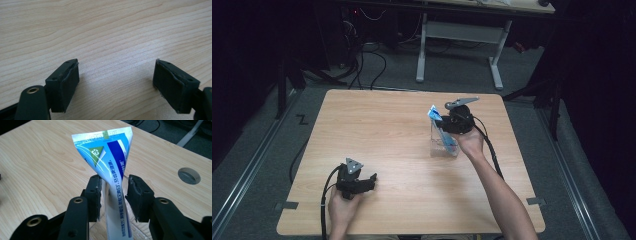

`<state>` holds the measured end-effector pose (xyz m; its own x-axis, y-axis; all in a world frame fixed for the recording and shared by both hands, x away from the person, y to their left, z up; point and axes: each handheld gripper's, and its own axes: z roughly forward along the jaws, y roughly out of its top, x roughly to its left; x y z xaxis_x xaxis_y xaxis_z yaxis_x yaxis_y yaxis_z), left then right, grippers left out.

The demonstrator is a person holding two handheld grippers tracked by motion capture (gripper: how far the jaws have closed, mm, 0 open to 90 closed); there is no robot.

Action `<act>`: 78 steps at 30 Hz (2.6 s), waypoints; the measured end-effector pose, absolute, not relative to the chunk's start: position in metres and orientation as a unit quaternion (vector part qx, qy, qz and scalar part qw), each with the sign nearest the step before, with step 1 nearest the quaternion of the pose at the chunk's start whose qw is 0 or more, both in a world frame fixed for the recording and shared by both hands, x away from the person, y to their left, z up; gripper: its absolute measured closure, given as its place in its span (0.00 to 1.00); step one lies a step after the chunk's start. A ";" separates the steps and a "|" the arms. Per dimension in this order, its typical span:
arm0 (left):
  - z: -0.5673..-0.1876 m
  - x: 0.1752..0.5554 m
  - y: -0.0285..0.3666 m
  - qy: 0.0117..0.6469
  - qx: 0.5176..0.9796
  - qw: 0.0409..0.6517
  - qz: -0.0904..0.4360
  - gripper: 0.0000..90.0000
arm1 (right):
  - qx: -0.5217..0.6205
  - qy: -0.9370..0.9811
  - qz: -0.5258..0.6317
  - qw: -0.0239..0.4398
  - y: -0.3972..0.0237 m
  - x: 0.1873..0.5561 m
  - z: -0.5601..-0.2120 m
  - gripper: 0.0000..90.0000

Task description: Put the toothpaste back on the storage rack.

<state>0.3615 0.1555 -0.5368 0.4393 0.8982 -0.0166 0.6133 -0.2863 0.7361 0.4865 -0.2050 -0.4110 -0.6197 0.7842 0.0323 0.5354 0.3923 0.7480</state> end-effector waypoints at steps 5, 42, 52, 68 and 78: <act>-0.537 0.362 0.155 0.488 0.775 0.345 0.206 0.24 | 0.402 0.814 0.385 0.168 -0.210 0.482 -0.405 0.65; -0.537 0.362 0.155 0.488 0.775 0.345 0.206 0.24 | 0.438 0.758 0.440 0.201 -0.277 0.454 -0.375 0.62; -0.537 0.362 0.155 0.488 0.775 0.345 0.207 0.24 | 0.438 0.752 0.447 0.207 -0.289 0.445 -0.369 0.62; -0.537 0.362 0.155 0.488 0.775 0.345 0.207 0.24 | 0.441 0.742 0.457 0.216 -0.306 0.433 -0.361 0.61; -0.537 0.362 0.155 0.488 0.775 0.345 0.207 0.24 | 0.450 0.733 0.460 0.220 -0.318 0.424 -0.365 0.60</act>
<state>0.3615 0.1554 -0.5368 0.4391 0.8983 -0.0162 0.6132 -0.2865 0.7362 0.4240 -0.3185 -0.3653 -0.4989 0.8619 0.0913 0.4574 0.1724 0.8724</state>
